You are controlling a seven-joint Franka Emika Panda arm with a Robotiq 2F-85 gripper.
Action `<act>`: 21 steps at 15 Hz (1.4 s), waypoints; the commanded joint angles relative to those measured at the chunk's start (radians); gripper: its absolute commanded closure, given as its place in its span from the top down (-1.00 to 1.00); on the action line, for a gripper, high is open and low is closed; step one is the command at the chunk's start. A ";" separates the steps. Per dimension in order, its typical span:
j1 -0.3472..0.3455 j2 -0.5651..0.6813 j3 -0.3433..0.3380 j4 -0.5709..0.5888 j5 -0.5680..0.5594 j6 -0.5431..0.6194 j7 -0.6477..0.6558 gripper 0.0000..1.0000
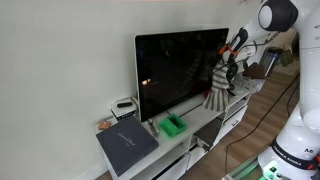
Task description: Place the striped cloth over the hat
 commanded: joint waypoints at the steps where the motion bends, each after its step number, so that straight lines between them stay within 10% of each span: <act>1: 0.016 0.124 -0.026 0.081 0.108 0.029 0.101 -0.99; 11: 0.009 0.489 -0.130 0.308 0.400 0.015 0.292 -0.99; 21: -0.011 0.491 -0.093 0.318 0.467 0.005 0.207 -0.99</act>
